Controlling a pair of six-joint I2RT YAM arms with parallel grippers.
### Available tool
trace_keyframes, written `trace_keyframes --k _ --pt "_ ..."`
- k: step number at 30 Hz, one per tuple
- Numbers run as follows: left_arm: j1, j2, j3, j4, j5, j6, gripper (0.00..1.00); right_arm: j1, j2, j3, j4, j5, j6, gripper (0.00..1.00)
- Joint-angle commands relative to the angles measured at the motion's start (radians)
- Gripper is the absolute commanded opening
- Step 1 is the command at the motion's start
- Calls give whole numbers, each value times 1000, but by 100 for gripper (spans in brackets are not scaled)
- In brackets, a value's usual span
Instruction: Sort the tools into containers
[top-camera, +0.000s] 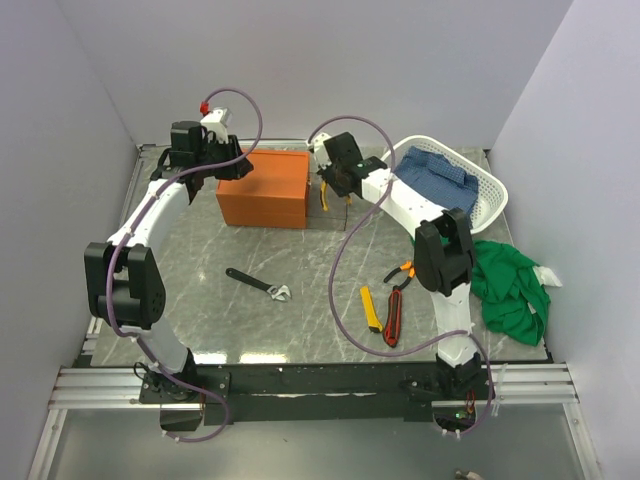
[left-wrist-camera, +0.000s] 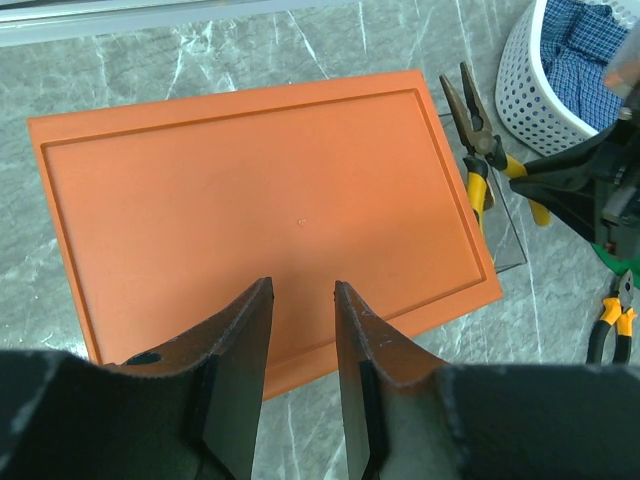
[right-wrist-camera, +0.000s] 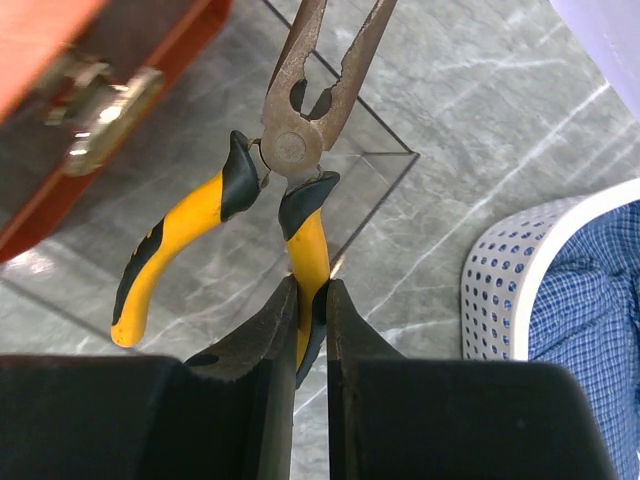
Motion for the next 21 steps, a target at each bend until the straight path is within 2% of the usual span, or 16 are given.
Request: trace_keyframes --k 1,3,4,6,7,8,10,15,21 --pt "-4 -49 -9 31 3 7 37 -1 1 51 85 79 2 0" --pt "-3 -46 -12 31 4 5 37 2 1 50 81 58 -4 0" --pt "-3 -46 -13 33 4 4 37 2 3 45 70 50 -5 5" --pt "-3 -43 -18 37 7 -2 37 4 4 45 45 -49 -28 24" --pt "-3 -41 -18 37 10 -5 38 5 1 42 35 -60 -28 40" --pt "-3 -40 -18 39 15 -10 38 7 -5 39 33 -76 -22 48" --pt "-3 -36 -15 42 18 -16 38 7 -14 36 22 -115 -18 56" --pt "-3 -23 -6 44 30 -25 38 10 -71 7 19 -116 -18 60" --pt "-3 -21 -9 45 32 -31 37 -33 -239 -177 61 -115 -53 61"
